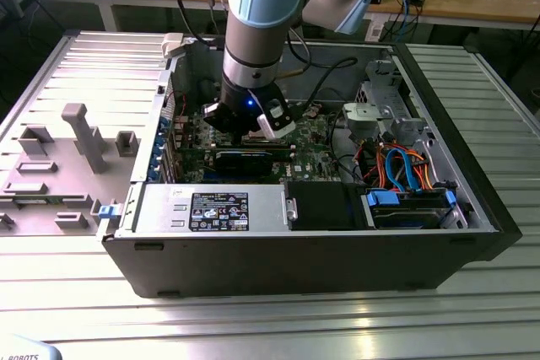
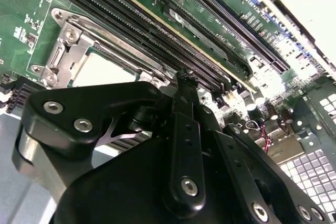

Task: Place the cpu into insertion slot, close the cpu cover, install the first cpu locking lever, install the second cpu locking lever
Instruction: 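Install the second cpu locking lever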

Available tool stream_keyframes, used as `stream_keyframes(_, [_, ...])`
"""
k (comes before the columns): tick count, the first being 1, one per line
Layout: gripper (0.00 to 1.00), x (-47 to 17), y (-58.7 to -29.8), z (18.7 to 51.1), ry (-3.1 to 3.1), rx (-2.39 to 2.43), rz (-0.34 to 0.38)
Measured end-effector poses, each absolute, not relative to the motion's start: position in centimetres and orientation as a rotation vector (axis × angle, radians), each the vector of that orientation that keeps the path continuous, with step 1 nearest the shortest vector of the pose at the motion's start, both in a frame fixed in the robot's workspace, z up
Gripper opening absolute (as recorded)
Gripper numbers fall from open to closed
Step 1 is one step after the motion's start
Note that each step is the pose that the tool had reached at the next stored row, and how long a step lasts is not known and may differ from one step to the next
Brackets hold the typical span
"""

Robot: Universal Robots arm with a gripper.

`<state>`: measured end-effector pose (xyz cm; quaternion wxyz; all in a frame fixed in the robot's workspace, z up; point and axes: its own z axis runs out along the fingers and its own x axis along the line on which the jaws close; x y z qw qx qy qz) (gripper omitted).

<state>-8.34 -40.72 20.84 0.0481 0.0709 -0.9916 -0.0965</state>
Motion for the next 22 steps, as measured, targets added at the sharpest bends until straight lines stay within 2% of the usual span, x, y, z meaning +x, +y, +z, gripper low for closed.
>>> stream_keyframes(22, [0.11,-8.41,-40.75,20.10,-3.019,0.219,-0.358])
